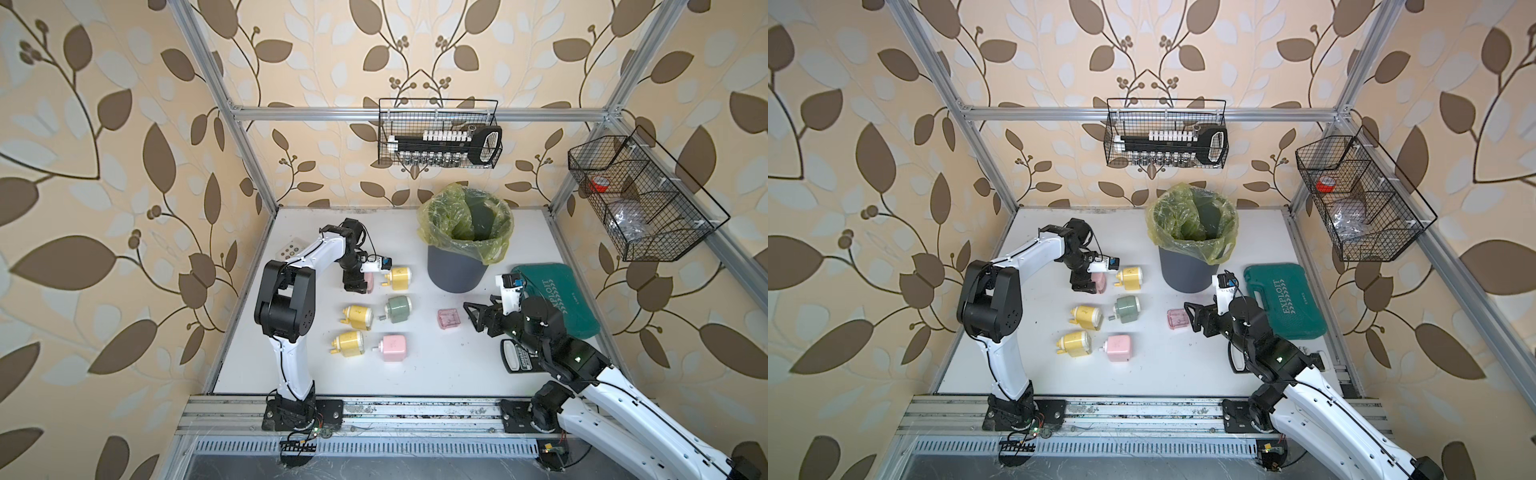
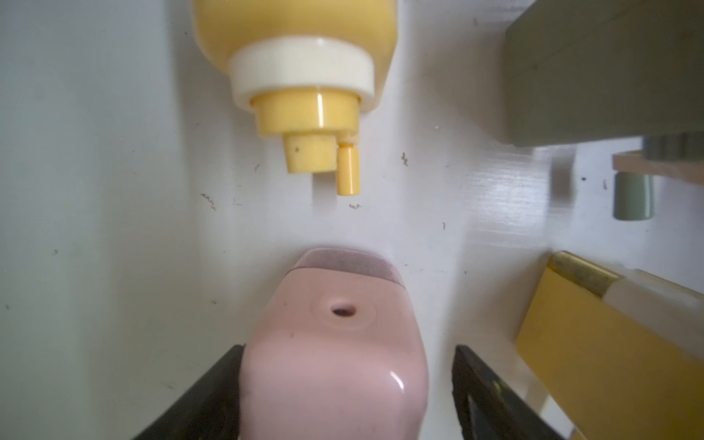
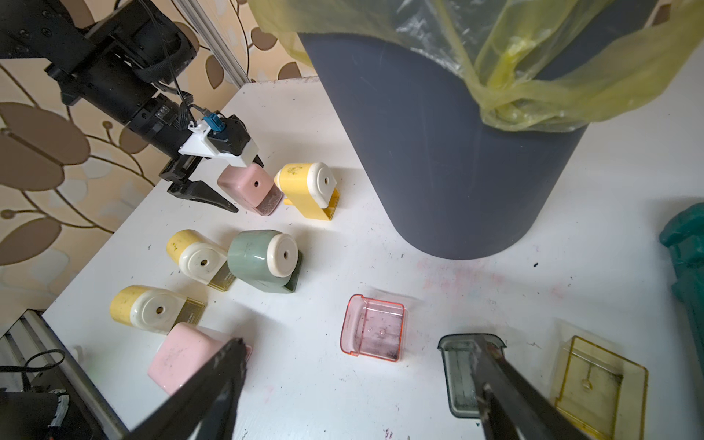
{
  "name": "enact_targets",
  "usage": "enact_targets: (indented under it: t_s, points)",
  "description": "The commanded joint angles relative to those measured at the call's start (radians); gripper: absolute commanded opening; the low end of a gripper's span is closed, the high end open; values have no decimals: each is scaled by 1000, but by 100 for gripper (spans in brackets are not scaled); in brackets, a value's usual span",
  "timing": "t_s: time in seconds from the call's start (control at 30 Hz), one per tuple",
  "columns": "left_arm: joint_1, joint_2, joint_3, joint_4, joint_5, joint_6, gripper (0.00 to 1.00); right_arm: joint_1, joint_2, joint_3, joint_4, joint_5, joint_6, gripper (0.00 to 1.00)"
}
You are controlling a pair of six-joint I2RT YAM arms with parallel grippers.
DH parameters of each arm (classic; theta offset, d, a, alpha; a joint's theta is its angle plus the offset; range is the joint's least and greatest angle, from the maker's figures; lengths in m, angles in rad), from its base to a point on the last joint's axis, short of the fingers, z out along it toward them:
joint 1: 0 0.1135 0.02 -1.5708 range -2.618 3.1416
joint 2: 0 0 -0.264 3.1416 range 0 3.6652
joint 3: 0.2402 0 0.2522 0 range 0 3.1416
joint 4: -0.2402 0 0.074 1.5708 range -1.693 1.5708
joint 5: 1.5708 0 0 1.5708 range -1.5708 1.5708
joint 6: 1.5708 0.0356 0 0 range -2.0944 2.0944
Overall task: Take out the pencil sharpener tray and clean the shavings
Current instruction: Pick up the pencil sharpener from the center of the board.
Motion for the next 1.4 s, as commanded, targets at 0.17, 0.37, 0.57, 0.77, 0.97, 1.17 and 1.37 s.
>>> enact_targets:
  t_s: [0.17,0.37,0.57,0.77,0.97,1.17,1.37]
  points:
    - [22,45,30,40,18,17,67,6,16,0,-14,27,-14,89]
    - [21,74,10,99,-5,-9,45,7,30,0,-10,26,-17,89]
    - [16,40,-20,171,7,-77,0,7,46,8,-14,25,-19,89]
    - [13,-83,-40,194,20,-91,0,6,81,54,-17,3,-53,90]
    - [-6,-241,4,83,87,-105,0,5,202,184,-49,-49,-181,99]
    - [-100,-426,-28,-52,45,-113,0,6,289,269,-21,-253,-320,99]
    - [-175,-624,-59,-205,130,-147,0,31,284,168,227,-463,-418,99]
